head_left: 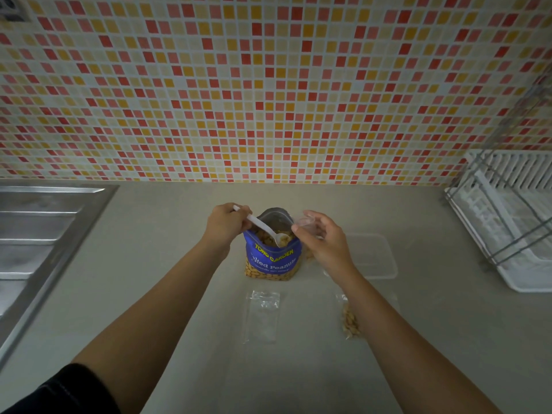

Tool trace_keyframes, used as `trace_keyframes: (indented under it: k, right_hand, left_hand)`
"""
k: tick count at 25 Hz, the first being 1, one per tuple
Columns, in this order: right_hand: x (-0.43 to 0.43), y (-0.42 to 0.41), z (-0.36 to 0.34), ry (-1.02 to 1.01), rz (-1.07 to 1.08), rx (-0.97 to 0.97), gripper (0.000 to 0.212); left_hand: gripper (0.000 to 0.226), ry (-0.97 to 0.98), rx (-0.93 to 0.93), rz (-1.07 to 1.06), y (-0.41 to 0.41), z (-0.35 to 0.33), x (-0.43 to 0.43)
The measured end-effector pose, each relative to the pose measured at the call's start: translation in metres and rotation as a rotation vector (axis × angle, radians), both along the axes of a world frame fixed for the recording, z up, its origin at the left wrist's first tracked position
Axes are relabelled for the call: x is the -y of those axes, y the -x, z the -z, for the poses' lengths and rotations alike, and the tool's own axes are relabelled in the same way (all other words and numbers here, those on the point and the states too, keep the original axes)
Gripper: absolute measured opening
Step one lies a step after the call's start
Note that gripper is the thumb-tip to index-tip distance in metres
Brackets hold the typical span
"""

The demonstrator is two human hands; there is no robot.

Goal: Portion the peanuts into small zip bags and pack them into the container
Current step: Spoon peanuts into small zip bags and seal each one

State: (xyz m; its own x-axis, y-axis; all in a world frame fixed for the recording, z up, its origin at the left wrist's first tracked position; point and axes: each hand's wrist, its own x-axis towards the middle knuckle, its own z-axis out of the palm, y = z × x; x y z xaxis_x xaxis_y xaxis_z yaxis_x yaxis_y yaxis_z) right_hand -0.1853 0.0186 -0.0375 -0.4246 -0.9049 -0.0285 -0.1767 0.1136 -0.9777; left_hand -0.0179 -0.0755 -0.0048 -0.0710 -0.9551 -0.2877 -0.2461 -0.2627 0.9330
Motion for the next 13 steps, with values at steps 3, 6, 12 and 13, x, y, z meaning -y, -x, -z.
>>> trace_keyframes:
  k: [3,6,12,13]
  right_hand:
    - [0.001,0.003,0.002,0.001,0.005,0.013,0.046]
    - [0.002,0.007,-0.001,0.029,0.037,0.004,0.047]
    - [-0.003,0.004,-0.015,-0.019,-0.059,-0.347,0.058]
    - [-0.004,0.002,-0.016,-0.033,-0.077,-0.42,0.06]
  left_hand:
    - [0.021,-0.049,-0.118,-0.029,-0.005,0.005,0.003]
    - [0.02,-0.083,-0.171,-0.08,-0.012,0.006,0.009]
    - [0.016,-0.096,-0.244,-0.166,-0.03,-0.003,0.023]
    - [0.015,-0.091,-0.25,-0.177,-0.033,-0.008,0.026]
